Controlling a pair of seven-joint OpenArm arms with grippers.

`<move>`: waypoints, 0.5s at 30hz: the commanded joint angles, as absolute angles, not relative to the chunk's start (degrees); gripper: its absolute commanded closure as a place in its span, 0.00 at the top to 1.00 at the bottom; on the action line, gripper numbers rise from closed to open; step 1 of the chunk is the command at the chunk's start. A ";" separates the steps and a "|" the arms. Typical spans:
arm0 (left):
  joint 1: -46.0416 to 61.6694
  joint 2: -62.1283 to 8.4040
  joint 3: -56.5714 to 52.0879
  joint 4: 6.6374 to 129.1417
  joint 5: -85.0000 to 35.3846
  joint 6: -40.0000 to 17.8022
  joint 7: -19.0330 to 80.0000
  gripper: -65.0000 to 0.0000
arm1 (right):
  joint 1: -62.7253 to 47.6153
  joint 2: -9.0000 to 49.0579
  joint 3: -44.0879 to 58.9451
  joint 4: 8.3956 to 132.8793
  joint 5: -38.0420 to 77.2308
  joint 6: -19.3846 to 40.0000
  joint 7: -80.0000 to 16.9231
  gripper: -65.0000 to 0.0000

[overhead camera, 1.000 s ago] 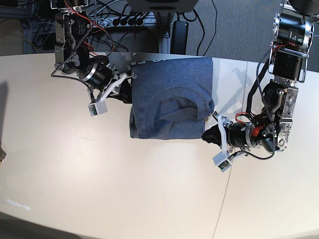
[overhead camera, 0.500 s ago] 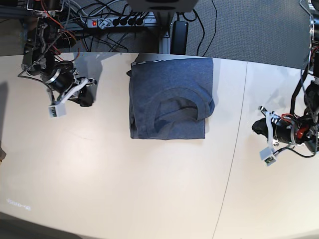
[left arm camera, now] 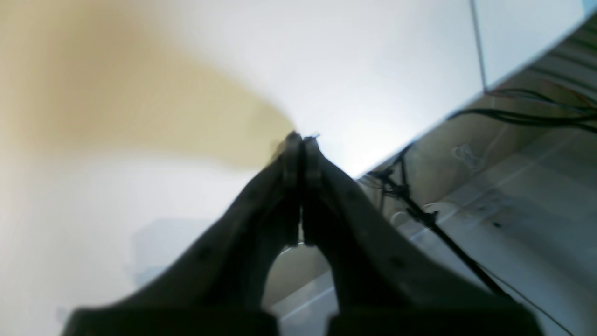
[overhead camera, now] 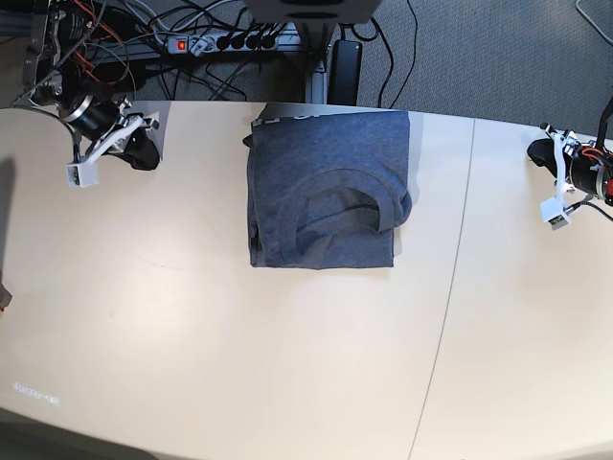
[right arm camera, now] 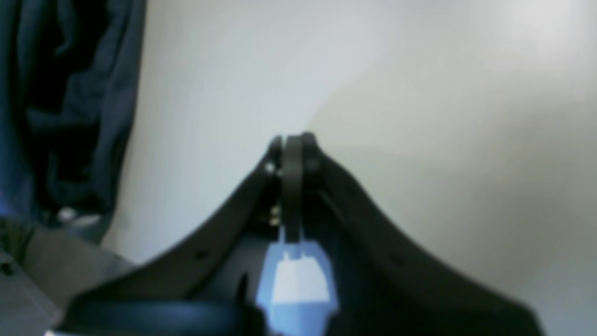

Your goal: Fold the T-shirt properly

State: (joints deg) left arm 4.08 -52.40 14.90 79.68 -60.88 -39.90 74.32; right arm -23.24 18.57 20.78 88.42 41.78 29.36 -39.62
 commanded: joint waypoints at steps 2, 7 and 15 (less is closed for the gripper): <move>8.97 -53.28 15.40 79.42 -58.08 -39.44 78.52 0.00 | -25.45 19.18 20.95 88.36 39.46 31.92 -42.65 0.00; 19.00 -53.12 15.40 79.42 -58.08 -39.44 78.72 0.00 | -28.99 19.18 20.95 88.36 39.44 31.92 -42.61 0.00; 31.55 -46.76 15.40 79.42 -56.40 -40.00 72.82 0.00 | -33.45 17.78 20.95 88.33 39.42 31.94 -42.28 0.00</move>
